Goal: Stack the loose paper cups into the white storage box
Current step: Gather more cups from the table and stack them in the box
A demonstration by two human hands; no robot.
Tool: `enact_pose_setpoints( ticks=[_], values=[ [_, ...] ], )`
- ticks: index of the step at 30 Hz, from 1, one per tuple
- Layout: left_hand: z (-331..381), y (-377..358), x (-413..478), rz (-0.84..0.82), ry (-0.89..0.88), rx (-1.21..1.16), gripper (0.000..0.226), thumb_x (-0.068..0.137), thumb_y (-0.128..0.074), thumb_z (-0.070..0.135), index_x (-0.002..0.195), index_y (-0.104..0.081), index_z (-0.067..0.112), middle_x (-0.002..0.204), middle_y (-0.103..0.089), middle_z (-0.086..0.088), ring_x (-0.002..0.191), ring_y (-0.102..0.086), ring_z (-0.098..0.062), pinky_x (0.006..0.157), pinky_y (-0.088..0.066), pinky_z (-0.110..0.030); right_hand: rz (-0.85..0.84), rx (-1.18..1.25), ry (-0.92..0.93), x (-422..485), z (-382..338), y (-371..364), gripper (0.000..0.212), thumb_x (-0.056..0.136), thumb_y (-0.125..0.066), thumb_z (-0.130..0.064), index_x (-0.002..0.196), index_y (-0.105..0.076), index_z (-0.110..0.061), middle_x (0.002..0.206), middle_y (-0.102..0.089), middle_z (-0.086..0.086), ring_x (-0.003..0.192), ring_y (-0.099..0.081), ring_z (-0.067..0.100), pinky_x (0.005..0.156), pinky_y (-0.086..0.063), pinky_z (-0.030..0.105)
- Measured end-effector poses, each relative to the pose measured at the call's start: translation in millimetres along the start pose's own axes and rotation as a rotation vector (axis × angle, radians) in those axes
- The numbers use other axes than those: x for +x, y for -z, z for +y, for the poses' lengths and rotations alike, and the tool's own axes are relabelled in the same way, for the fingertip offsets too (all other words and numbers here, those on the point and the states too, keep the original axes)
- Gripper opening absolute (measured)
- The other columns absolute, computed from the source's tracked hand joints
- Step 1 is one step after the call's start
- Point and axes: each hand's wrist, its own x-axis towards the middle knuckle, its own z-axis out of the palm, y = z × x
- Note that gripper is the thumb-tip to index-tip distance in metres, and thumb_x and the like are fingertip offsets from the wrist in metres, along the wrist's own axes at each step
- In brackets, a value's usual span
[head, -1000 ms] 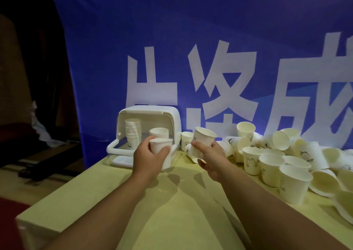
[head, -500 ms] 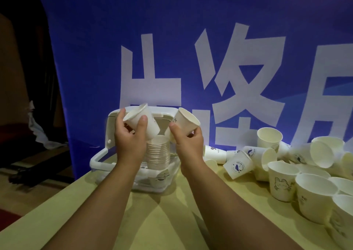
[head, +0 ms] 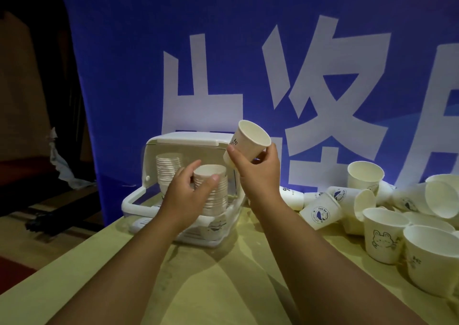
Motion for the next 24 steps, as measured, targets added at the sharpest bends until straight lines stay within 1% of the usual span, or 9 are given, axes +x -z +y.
enact_pose_setpoints(
  ticks=[2,6,11,12,14,16,18,21,24],
  values=[
    [-2.0,2.8,-6.1,-0.039,0.003,0.051,0.097,0.068,-0.068,0.072,0.154,-0.041,0.034,0.146,-0.053,0.008,0.128,-0.055,-0.014,0.106,-0.052,-0.046,-0.015,-0.023,0.030,-0.5,-1.4,-1.7,0.067,0.078,-0.083,-0.044,0.131,-0.041,-0.038,0.117,-0.056,-0.015,0.099,-0.057,0.003,0.074,-0.050,0.018],
    [-3.2,3.2,-9.8,-0.060,-0.006,0.111,0.090,0.080,-0.084,0.043,0.156,-0.037,0.033,0.137,-0.057,0.011,0.122,-0.056,-0.011,0.104,-0.052,-0.043,-0.069,-0.053,0.077,-2.5,-2.6,-5.9,0.077,0.077,-0.085,-0.042,0.134,-0.034,-0.045,0.124,-0.055,-0.013,0.109,-0.059,0.011,0.087,-0.057,0.029],
    [-5.5,3.3,-8.7,-0.082,-0.008,0.140,0.100,0.075,-0.089,0.042,0.156,-0.031,0.040,0.137,-0.058,0.017,0.122,-0.058,-0.008,0.104,-0.052,-0.043,-0.171,-0.199,0.106,-4.8,2.8,-8.4,0.082,0.074,-0.087,-0.039,0.134,-0.031,-0.048,0.129,-0.057,-0.010,0.112,-0.061,0.016,0.090,-0.059,0.037],
    [-6.2,3.0,-9.3,-0.082,-0.010,0.134,0.104,0.074,-0.089,0.041,0.157,-0.027,0.041,0.136,-0.056,0.020,0.119,-0.057,-0.005,0.104,-0.052,-0.042,-0.199,-0.229,0.105,-4.7,4.3,-7.9,0.083,0.074,-0.087,-0.040,0.135,-0.031,-0.048,0.130,-0.058,-0.009,0.112,-0.062,0.016,0.090,-0.059,0.037],
    [-4.9,2.8,-11.0,-0.082,-0.015,0.121,0.112,0.075,-0.090,0.036,0.160,-0.017,0.041,0.130,-0.051,0.024,0.109,-0.055,0.006,0.100,-0.050,-0.036,-0.244,-0.286,0.095,-5.1,3.6,-6.6,0.085,0.075,-0.084,-0.047,0.140,-0.029,-0.047,0.131,-0.058,-0.008,0.112,-0.061,0.016,0.087,-0.057,0.029],
    [-4.2,3.2,-11.3,-0.081,-0.030,0.114,0.116,0.076,-0.090,0.035,0.160,-0.009,0.044,0.131,-0.047,0.025,0.108,-0.054,0.004,0.099,-0.050,-0.035,-0.253,-0.324,0.073,-6.2,-0.6,-6.2,0.079,0.080,-0.076,-0.056,0.144,-0.031,-0.045,0.128,-0.055,-0.011,0.112,-0.059,0.014,0.084,-0.054,0.026],
    [-3.9,4.6,-11.6,-0.083,-0.040,0.108,0.118,0.076,-0.090,0.035,0.159,-0.006,0.047,0.134,-0.046,0.024,0.116,-0.054,-0.004,0.102,-0.051,-0.040,-0.243,-0.340,0.052,-7.3,-3.1,-6.3,0.064,0.088,-0.065,-0.059,0.143,-0.037,-0.043,0.121,-0.054,-0.012,0.110,-0.058,0.013,0.090,-0.055,0.034],
    [-6.4,7.6,-10.5,-0.069,-0.054,0.120,0.120,0.075,-0.091,0.036,0.156,-0.005,0.052,0.139,-0.050,0.015,0.119,-0.058,-0.010,0.102,-0.053,-0.046,-0.240,-0.400,0.051,-7.8,-1.4,-4.9,0.042,0.098,-0.053,-0.053,0.135,-0.050,-0.034,0.111,-0.059,-0.013,0.105,-0.060,0.010,0.091,-0.054,0.036],
    [-8.9,10.9,-8.9,-0.072,-0.053,0.126,0.119,0.074,-0.092,0.034,0.154,-0.007,0.057,0.143,-0.053,0.009,0.119,-0.061,-0.013,0.099,-0.056,-0.046,-0.265,-0.479,0.041,-7.4,5.1,-4.0,0.036,0.101,-0.052,-0.043,0.132,-0.058,-0.026,0.117,-0.065,-0.008,0.101,-0.059,0.010,0.088,-0.052,0.031]
  ],
)
